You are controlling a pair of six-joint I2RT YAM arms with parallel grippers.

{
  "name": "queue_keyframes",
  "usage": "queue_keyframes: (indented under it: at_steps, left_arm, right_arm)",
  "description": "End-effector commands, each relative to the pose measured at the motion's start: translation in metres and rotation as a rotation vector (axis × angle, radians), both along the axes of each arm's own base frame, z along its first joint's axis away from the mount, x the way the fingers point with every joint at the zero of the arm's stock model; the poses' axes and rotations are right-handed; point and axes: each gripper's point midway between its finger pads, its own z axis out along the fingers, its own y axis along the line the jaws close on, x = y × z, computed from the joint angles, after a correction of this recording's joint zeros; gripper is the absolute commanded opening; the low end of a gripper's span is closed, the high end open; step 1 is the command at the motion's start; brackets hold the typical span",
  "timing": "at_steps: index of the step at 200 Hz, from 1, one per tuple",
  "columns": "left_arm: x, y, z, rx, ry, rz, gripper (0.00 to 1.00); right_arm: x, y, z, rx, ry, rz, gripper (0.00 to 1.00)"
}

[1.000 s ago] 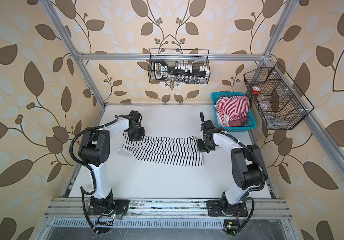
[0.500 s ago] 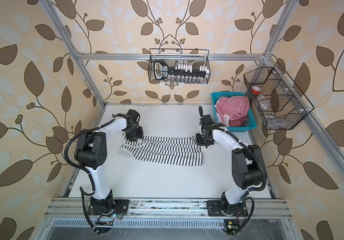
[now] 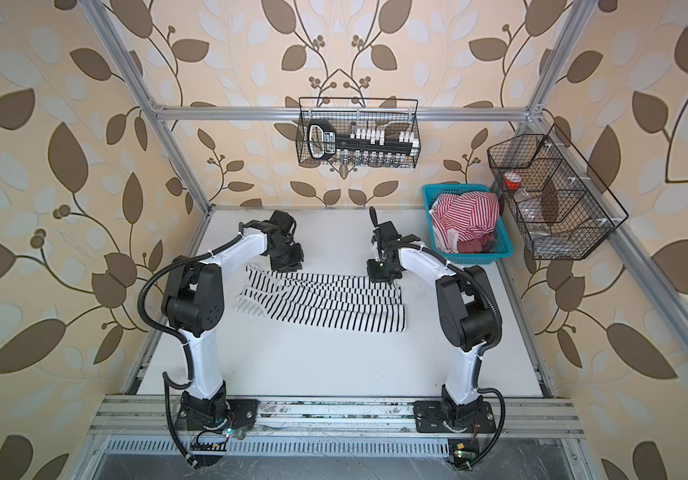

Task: Fold and stack the tank tops

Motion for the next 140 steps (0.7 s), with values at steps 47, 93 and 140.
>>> queue_keyframes:
  at_steps: [47, 93, 140]
  left_arm:
    - [-0.031, 0.012, -0.01, 0.019, 0.054, 0.006, 0.17]
    - [-0.044, 0.02, -0.007, 0.044, 0.055, 0.016, 0.16]
    - [-0.027, 0.016, 0.018, 0.03, -0.016, 0.03, 0.18]
  right_arm:
    - [-0.048, -0.008, -0.04, 0.009, 0.108, 0.003, 0.16]
    - [-0.056, -0.012, -0.033, 0.009, 0.093, -0.006, 0.16]
    - [-0.031, -0.003, 0.006, 0.038, 0.0, 0.012, 0.17]
